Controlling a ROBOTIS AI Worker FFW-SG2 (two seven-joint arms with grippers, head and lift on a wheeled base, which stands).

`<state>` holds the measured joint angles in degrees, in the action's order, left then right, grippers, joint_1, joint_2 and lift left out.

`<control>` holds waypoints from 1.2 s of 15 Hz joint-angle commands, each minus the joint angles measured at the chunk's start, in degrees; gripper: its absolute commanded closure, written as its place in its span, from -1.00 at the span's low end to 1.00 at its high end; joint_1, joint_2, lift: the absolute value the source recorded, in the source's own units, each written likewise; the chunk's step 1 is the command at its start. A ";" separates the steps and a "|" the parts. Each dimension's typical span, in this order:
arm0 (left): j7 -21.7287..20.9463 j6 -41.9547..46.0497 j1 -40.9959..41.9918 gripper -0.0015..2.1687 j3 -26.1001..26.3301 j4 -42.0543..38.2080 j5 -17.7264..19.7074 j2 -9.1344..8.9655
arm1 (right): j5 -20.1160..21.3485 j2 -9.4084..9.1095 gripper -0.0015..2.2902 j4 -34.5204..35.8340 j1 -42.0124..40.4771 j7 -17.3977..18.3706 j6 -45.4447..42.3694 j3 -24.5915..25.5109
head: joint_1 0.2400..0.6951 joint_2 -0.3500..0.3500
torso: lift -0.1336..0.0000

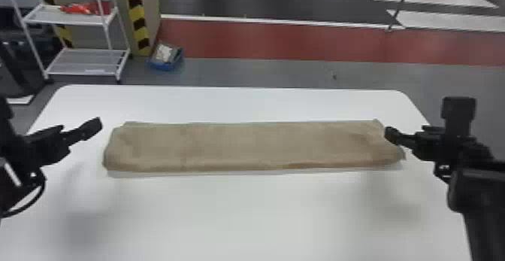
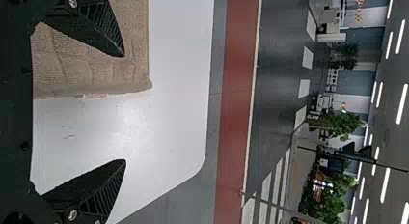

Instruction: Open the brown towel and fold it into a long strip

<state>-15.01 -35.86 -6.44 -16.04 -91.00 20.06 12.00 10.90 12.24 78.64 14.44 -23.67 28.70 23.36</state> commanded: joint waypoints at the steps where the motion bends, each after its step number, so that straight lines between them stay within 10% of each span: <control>1: -1.16 -0.13 1.78 -0.96 -1.72 -1.46 3.41 0.31 | -1.14 0.06 -0.93 0.55 -0.99 -1.20 0.61 1.78 | 1.00 -0.32 | -0.85; 12: -1.86 -3.30 6.79 -0.91 0.66 -4.19 2.97 0.22 | -4.83 0.32 -0.86 1.52 -4.77 -8.15 3.08 4.15 | 1.00 -0.41 | -0.85; 18: -2.65 -5.58 6.70 -0.82 1.89 -3.22 2.79 -0.04 | -3.78 0.24 -0.48 1.52 -4.86 -9.47 3.08 1.78 | 1.00 -0.40 | -0.85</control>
<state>-17.68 -40.39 0.20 -14.63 -94.09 23.04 11.96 6.73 12.48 80.16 9.58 -33.08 31.77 25.77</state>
